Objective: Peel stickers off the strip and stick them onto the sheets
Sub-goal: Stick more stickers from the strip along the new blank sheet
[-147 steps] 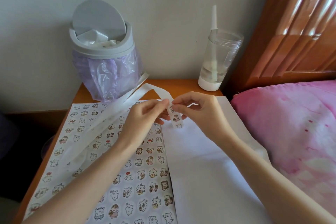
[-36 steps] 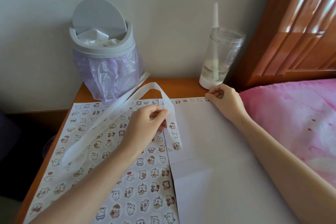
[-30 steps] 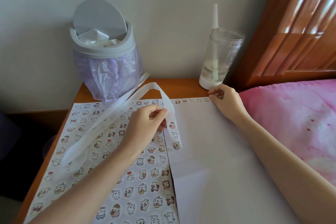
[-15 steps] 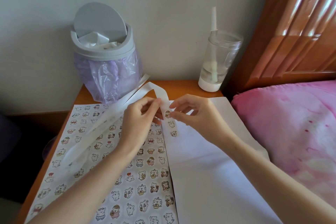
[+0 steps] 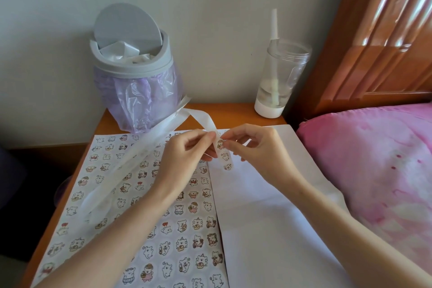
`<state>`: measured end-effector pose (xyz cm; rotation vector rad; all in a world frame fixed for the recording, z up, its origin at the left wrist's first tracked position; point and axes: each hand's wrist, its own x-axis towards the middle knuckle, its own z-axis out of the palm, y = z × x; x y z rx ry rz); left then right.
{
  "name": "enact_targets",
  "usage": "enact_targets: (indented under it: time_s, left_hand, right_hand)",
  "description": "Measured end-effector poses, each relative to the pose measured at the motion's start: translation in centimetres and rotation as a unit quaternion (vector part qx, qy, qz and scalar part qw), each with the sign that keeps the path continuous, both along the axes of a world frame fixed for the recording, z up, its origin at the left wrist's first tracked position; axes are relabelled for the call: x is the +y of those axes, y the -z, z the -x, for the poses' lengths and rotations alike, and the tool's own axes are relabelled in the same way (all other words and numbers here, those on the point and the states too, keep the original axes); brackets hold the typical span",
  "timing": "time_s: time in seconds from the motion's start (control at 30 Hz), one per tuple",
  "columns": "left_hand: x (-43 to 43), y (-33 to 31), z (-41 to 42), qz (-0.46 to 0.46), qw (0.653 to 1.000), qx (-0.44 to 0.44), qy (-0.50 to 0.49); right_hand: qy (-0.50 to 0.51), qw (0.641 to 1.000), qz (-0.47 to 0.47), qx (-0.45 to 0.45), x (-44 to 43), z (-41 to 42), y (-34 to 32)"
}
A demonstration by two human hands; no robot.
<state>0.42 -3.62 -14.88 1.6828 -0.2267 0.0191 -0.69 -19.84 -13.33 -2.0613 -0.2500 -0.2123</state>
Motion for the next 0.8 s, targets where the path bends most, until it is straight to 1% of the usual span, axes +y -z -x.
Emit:
enact_targets:
  time_s: [0.2, 0.33, 0.4, 0.5, 0.57, 0.6, 0.7, 0.8]
  left_hand:
    - [-0.1, 0.4, -0.1, -0.022, 1.0, -0.001, -0.01]
    - [-0.2, 0.5, -0.2, -0.034, 0.999, 0.007, -0.015]
    - [-0.1, 0.6, -0.2, -0.036, 0.999, 0.015, -0.022]
    - [0.0, 0.7, -0.3, -0.04, 0.998, 0.026, -0.033]
    - [0.1, 0.7, -0.3, -0.046, 0.998, 0.027, -0.033]
    - [0.2, 0.7, -0.3, -0.056, 0.998, 0.023, -0.029]
    - [0.1, 0.5, 0.0, -0.072, 0.997, 0.007, -0.015]
    - [0.0, 0.5, 0.1, -0.079, 0.997, 0.002, -0.009]
  right_hand:
    - [0.024, 0.999, 0.046, -0.017, 0.1, -0.1, 0.4]
    - [0.014, 0.996, 0.08, -0.035, 0.1, 0.1, 0.4]
    - [-0.002, 0.997, 0.07, -0.029, -0.1, 0.3, 0.1]
    - [-0.007, 1.0, 0.004, -0.016, -1.2, -0.2, -0.7]
    - [0.026, 0.999, -0.043, 0.007, -3.1, -1.2, -1.2]
    - [0.049, 0.997, -0.052, 0.025, -4.3, -1.8, -1.4]
    - [0.11, 0.991, -0.019, 0.071, -7.8, -3.5, -1.1]
    - [0.137, 0.986, 0.001, 0.094, -10.1, -4.6, -0.6]
